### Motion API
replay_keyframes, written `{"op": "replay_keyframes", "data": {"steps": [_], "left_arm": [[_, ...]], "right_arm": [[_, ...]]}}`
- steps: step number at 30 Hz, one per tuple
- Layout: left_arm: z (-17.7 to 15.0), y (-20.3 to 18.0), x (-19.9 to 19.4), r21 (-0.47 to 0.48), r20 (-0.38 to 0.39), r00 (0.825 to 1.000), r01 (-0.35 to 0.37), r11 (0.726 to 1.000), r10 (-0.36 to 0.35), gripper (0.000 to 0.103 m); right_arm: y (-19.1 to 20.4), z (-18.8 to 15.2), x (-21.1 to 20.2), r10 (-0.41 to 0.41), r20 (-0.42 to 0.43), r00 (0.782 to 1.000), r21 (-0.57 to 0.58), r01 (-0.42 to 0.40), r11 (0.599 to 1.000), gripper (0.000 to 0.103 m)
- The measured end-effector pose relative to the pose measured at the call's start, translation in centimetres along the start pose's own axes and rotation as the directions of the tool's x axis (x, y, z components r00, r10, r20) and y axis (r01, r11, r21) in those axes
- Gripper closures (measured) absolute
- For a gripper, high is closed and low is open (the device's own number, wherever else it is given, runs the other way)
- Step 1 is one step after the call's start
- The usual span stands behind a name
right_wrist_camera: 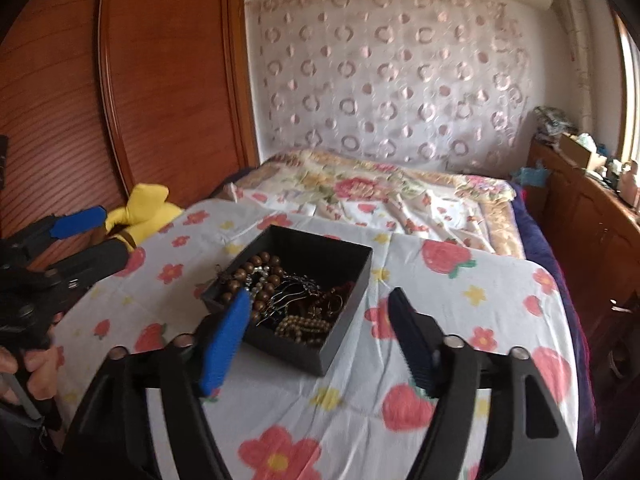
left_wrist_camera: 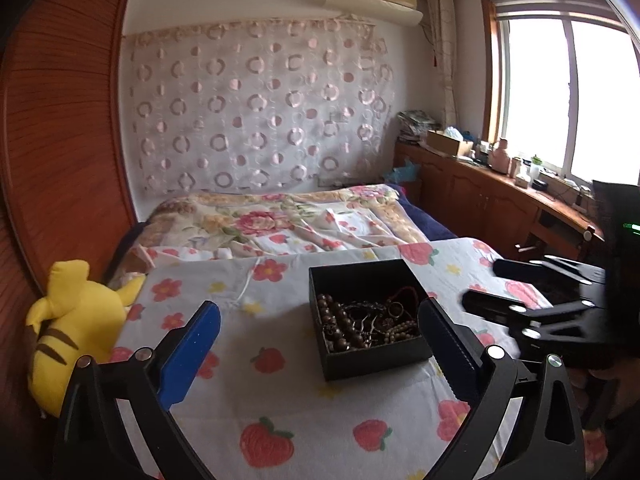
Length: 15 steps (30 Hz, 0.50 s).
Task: Organize jewelry
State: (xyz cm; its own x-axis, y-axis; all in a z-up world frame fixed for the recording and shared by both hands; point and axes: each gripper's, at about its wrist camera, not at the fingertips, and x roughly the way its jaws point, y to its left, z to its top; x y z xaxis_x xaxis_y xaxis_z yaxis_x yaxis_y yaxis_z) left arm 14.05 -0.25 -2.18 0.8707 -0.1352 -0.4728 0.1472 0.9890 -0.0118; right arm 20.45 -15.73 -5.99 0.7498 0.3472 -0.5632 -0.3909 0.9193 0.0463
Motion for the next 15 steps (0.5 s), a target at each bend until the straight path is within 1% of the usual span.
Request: {"op": "replay_keyframes", "data": {"steps": [3,7,9,13,15], "left_arm": [[-0.7,-0.4,-1.3,-0.005,0.009,1.0,-0.017,1.0,0.017,0.007],[-2.0,-1.1,-2.7,0.013,0.019,0.999,-0.038,0.999,0.037,0.007],[-2.7,-1.3,-3.1,0.012,0.012,0.999,-0.047,0.999,0.047,0.007],[-4.4,-1.3,-4.1,-0.029,-0.003,1.0,-0.027,0.999,0.027,0.007],[-5.0,-1.5,-4.5,-0.029,-0.004,0.999,-0.038,0.999,0.038,0.007]], "right_arm": [[0.4,-1.4,-2.7,-0.036,0.047,0.998,0.026,0.035,0.999,0.011],[0.1,-3.5,-5.1,-0.057,0.07,0.996,0.092,0.051,0.994,0.002],[-0.1,-4.5,-5.8,-0.08,0.073,0.994,0.115,0.072,0.991,0.002],[-0.2,-6.0,-6.7,-0.123,0.067,0.99,0.14,0.113,0.984,0.002],[-0.2,-6.5,-7.1,-0.139,0.07,0.988,0.15,0.127,0.98,0.002]]}}
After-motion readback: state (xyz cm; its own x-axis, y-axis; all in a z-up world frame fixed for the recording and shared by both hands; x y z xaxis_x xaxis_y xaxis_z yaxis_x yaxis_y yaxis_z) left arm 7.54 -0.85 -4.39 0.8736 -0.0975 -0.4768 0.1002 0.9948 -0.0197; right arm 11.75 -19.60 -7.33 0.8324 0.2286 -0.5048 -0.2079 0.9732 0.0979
